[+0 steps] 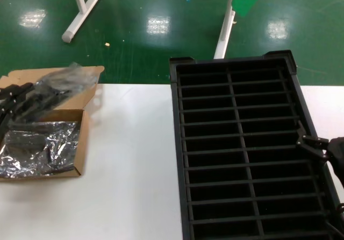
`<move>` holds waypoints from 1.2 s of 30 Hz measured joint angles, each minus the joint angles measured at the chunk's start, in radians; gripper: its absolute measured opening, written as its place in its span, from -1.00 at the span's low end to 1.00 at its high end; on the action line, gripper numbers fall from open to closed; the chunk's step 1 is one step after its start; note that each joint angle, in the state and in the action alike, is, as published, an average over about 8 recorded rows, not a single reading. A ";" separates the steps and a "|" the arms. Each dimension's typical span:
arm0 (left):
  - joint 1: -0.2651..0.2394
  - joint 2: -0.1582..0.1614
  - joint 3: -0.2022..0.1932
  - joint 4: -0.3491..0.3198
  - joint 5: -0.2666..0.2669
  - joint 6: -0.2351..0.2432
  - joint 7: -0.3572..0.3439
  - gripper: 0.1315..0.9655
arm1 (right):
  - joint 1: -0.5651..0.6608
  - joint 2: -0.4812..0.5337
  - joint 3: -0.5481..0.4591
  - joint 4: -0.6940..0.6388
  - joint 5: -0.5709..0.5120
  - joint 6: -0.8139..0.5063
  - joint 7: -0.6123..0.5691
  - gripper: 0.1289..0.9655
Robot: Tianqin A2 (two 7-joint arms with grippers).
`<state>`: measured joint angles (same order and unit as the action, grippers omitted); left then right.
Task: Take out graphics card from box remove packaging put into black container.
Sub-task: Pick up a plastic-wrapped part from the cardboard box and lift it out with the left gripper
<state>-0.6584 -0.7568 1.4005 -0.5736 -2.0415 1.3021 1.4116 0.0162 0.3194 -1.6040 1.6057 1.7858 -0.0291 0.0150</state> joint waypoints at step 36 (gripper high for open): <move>-0.020 0.010 0.172 -0.461 -0.025 0.231 -0.295 -0.97 | -0.064 -0.017 0.168 0.030 0.122 -0.253 -0.126 0.98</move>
<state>-0.6780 -0.7467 1.5722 -1.0345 -2.0669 1.5329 1.1171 -0.0474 0.3029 -1.4356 1.6352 1.9083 -0.2819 -0.1111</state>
